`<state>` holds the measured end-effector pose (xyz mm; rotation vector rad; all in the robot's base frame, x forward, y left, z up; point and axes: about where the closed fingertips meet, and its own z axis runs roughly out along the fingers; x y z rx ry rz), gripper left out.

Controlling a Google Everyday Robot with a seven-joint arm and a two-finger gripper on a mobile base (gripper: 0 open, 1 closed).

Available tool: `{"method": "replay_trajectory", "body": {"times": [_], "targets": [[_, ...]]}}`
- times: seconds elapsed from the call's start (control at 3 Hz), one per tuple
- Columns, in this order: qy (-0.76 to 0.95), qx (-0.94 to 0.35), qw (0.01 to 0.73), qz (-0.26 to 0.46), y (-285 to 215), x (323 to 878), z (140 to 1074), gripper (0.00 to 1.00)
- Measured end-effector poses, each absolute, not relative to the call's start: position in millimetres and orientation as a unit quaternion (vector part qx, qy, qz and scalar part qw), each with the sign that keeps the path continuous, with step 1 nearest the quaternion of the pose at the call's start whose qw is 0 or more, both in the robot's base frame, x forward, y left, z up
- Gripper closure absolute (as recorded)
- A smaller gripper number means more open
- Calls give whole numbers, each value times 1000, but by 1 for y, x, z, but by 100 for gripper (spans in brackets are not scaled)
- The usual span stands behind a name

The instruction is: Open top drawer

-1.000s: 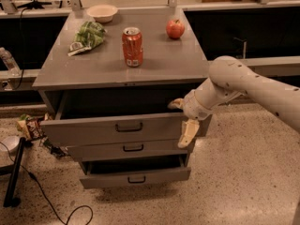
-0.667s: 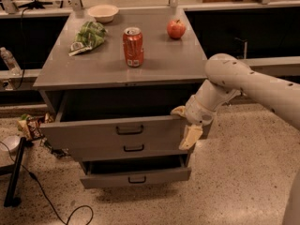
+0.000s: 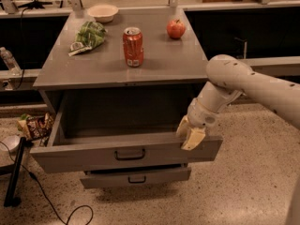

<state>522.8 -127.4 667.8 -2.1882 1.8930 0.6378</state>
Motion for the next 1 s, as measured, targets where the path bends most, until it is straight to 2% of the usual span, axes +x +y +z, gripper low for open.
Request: {"method": "replay_trajectory", "body": {"times": [0.33, 0.67, 1.0], "targets": [[642, -732, 65, 219, -149, 495, 674, 87], [642, -732, 65, 219, -148, 495, 674, 64], [651, -726, 69, 209, -173, 482, 700, 39]]}}
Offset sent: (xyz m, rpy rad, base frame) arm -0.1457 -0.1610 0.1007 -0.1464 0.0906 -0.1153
